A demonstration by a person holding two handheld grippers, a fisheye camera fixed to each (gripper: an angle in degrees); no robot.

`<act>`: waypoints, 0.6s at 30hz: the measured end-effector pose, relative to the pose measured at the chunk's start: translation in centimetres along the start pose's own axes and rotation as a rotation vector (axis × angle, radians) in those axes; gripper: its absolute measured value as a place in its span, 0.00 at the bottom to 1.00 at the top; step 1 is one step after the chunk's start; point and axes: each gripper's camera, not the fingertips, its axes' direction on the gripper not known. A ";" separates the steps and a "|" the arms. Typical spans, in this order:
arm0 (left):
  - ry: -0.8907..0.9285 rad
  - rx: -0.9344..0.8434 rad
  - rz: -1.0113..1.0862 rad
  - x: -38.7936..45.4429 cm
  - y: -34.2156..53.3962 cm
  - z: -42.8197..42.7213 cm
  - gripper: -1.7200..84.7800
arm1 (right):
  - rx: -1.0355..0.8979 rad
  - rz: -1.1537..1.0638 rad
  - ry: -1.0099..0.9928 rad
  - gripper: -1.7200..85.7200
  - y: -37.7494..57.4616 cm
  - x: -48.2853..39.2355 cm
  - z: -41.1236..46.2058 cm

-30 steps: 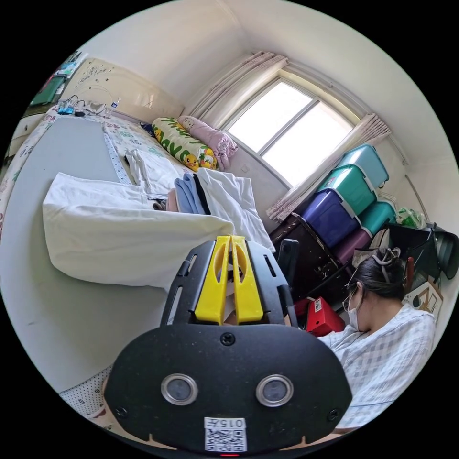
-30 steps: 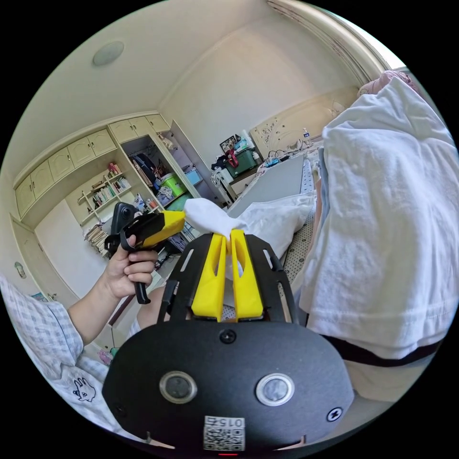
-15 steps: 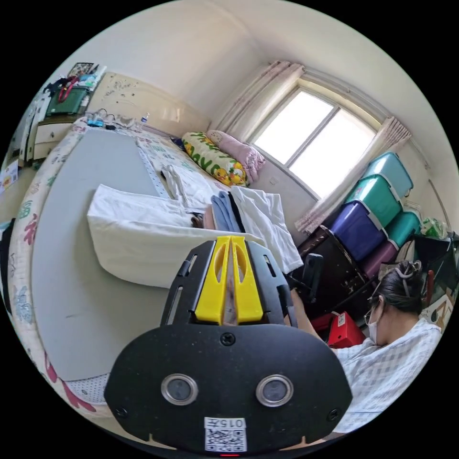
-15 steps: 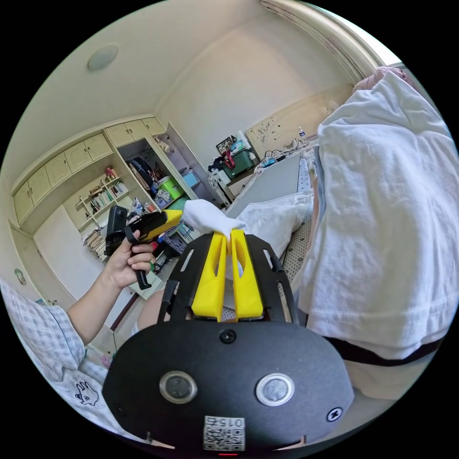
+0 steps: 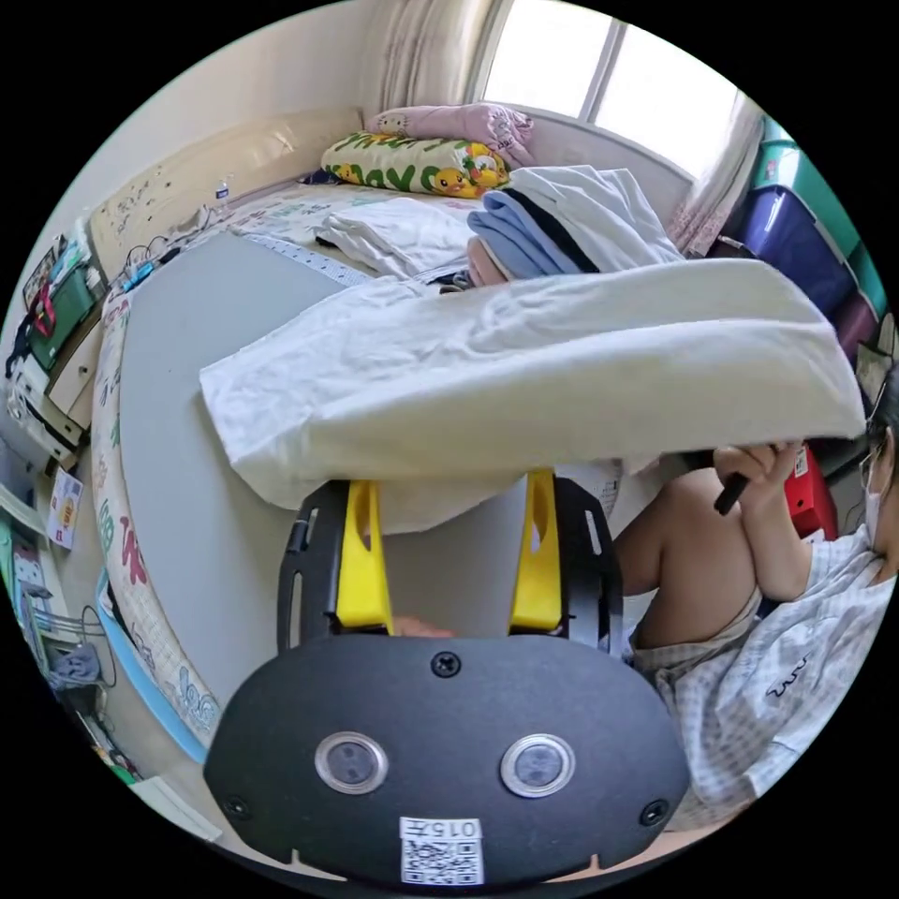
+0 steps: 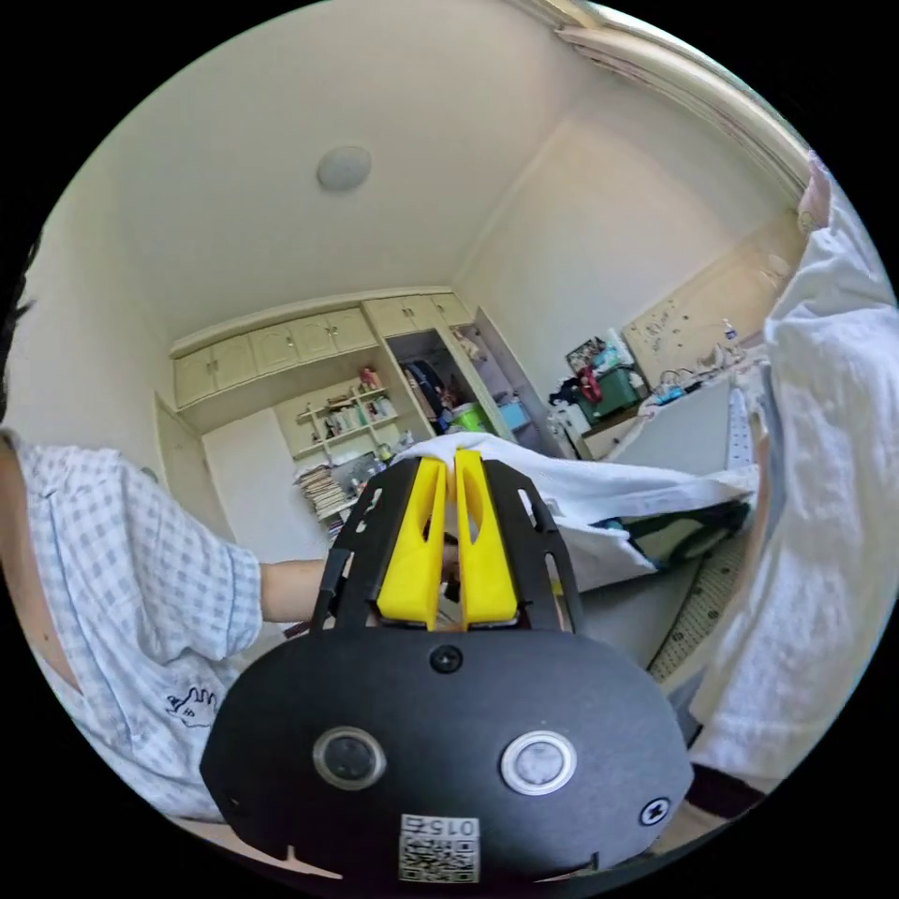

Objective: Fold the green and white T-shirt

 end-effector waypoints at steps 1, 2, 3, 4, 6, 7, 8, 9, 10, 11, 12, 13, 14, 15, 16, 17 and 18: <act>0.000 0.009 0.007 0.2 -0.1 0.1 0.24 | -0.008 -0.014 -0.017 0.02 0.0 -0.3 0.1; 0.000 0.029 0.020 0.5 -0.4 0.3 0.23 | -0.024 -0.052 -0.036 0.02 0.0 -1.0 0.2; -0.001 0.046 0.028 0.8 -0.5 0.4 0.21 | -0.039 -0.084 -0.044 0.03 0.0 -1.7 0.1; -0.002 0.054 0.029 0.8 -0.6 0.4 0.20 | -0.044 -0.097 -0.047 0.03 0.0 -2.0 0.1; 0.004 0.091 0.020 0.7 -0.4 0.2 0.16 | -0.042 -0.115 -0.058 0.03 0.0 -2.5 -0.6; 0.008 0.102 0.015 0.6 -0.3 0.0 0.15 | -0.035 -0.108 -0.062 0.03 0.0 -2.5 -0.9; 0.016 0.130 0.004 0.3 0.1 -0.3 0.13 | -0.016 -0.090 -0.072 0.03 0.0 -2.3 -1.6; 0.025 0.164 -0.018 -0.1 0.6 -0.8 0.10 | 0.005 -0.073 -0.084 0.03 0.0 -2.1 -2.3; 0.033 0.182 -0.028 -0.3 0.9 -1.1 0.09 | 0.014 -0.066 -0.090 0.03 0.0 -2.0 -2.6; 0.042 0.220 -0.051 -0.5 1.7 -1.8 0.07 | 0.027 -0.054 -0.102 0.03 -0.1 -1.8 -3.3; 0.035 0.263 -0.071 -0.7 2.5 -2.7 0.06 | 0.036 -0.051 -0.117 0.02 -0.1 -1.8 -3.8; 0.025 0.280 -0.080 -0.7 2.9 -3.1 0.05 | 0.037 -0.050 -0.124 0.02 -0.1 -1.8 -4.0; 0.001 0.305 -0.095 -0.7 3.6 -4.0 0.04 | 0.036 -0.045 -0.139 0.02 -0.2 -1.8 -4.3; -0.027 0.318 -0.111 -0.7 4.2 -4.9 0.04 | 0.038 -0.037 -0.152 0.02 -0.2 -1.9 -4.5; -0.041 0.325 -0.121 -0.7 4.5 -5.4 0.04 | 0.040 -0.034 -0.159 0.02 -0.2 -1.9 -4.7; -0.065 0.343 -0.143 -0.7 5.1 -6.4 0.03 | 0.047 -0.028 -0.172 0.03 -0.2 -2.0 -4.9; -0.082 0.365 -0.174 -0.8 5.7 -7.6 0.03 | 0.056 -0.020 -0.189 0.03 -0.2 -2.0 -5.2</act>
